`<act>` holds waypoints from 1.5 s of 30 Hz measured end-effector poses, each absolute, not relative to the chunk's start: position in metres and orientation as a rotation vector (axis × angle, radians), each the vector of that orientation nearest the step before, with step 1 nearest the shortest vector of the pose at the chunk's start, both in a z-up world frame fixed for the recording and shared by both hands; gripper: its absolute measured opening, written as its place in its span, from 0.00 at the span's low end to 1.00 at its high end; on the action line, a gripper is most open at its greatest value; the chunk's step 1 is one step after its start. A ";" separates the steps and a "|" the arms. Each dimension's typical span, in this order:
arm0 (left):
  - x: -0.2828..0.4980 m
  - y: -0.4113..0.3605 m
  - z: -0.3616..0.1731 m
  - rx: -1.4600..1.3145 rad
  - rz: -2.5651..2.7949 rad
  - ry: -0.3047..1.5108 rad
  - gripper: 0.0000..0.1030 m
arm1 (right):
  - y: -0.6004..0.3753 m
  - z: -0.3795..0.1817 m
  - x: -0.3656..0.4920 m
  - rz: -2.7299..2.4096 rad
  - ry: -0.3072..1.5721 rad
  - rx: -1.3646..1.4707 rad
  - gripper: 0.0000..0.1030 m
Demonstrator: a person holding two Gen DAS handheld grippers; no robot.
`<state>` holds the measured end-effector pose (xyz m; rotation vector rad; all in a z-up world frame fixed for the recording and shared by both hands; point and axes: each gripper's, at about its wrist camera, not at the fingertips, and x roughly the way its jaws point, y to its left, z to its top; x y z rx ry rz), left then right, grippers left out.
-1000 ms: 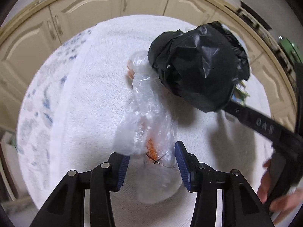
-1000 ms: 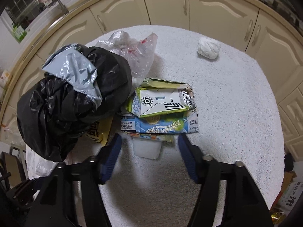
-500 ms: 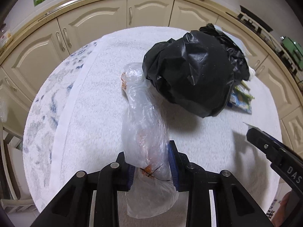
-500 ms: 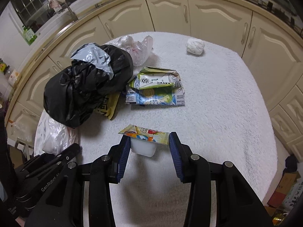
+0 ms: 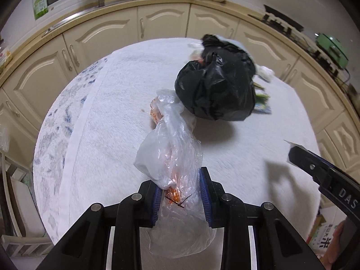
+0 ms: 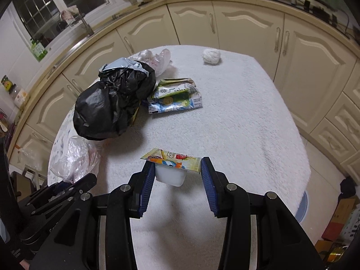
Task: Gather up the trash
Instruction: 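Lift both items and carry them over the blue bin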
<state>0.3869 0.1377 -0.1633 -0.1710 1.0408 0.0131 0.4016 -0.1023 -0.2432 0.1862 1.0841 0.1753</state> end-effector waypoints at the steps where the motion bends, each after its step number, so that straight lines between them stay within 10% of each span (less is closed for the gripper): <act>1: 0.381 0.133 -0.161 -0.166 0.001 1.037 0.26 | -0.105 -0.243 0.399 0.172 1.082 0.191 0.41; 45: 0.334 -0.165 -0.159 0.234 -0.602 1.015 0.26 | -0.393 -0.236 0.239 -0.362 0.989 0.518 0.41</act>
